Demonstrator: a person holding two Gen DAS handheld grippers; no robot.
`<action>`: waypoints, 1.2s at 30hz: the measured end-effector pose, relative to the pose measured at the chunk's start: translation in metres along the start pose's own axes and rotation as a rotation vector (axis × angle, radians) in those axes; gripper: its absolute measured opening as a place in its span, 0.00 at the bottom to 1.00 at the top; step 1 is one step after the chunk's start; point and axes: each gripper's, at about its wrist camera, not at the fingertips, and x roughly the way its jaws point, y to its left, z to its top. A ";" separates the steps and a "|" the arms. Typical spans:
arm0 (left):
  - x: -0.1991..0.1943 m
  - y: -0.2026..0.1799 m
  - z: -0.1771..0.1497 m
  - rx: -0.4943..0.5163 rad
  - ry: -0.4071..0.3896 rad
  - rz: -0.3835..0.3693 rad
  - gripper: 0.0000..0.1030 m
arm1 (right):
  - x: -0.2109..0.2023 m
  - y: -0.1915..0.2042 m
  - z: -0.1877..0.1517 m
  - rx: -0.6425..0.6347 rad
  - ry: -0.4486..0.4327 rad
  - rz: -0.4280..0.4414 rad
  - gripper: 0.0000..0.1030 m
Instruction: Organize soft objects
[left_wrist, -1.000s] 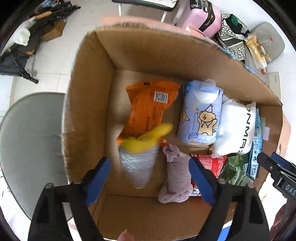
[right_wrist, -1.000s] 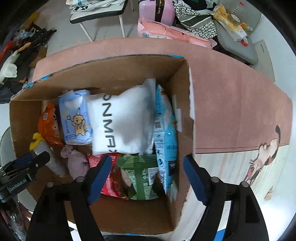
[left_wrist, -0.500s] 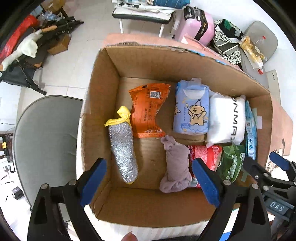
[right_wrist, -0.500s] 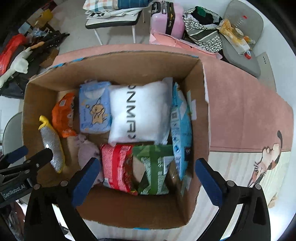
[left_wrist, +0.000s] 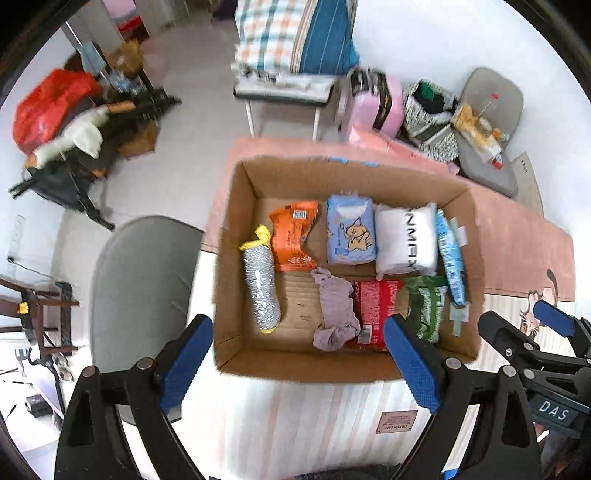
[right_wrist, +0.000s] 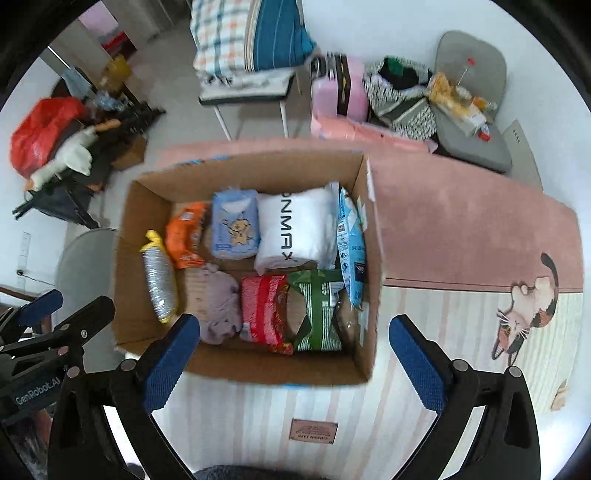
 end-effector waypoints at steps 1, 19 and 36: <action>-0.012 -0.001 -0.005 0.004 -0.020 -0.001 0.92 | -0.012 0.000 -0.007 -0.003 -0.018 0.007 1.00; -0.173 -0.011 -0.076 0.010 -0.298 -0.041 0.92 | -0.208 -0.005 -0.105 -0.048 -0.334 0.000 1.00; -0.191 -0.020 -0.106 0.008 -0.334 -0.017 0.92 | -0.252 -0.011 -0.140 -0.058 -0.418 -0.067 1.00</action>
